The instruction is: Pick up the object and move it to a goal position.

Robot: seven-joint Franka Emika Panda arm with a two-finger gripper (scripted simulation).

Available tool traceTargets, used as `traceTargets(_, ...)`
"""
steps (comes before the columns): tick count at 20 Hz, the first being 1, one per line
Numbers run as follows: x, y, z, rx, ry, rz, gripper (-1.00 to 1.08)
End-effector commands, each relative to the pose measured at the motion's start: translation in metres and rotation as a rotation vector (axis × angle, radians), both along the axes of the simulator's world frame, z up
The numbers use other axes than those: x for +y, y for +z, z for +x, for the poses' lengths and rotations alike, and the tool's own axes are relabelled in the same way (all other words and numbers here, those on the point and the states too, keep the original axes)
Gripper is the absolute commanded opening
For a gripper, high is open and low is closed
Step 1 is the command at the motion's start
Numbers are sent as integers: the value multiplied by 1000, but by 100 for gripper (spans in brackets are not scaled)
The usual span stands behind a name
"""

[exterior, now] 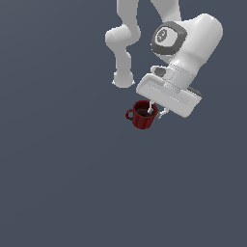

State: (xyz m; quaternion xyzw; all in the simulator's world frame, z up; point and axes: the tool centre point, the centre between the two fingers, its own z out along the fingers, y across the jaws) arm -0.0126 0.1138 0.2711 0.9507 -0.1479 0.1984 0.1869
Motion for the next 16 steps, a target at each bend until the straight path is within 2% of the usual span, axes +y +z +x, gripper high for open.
traceTargets(1,2,19,-7,-3,0,-1,-100)
traceTargets(9,7,57,-21,-6,0,-4,-100)
traceTargets(16,9,67,-25,-6,1,-4,-100)
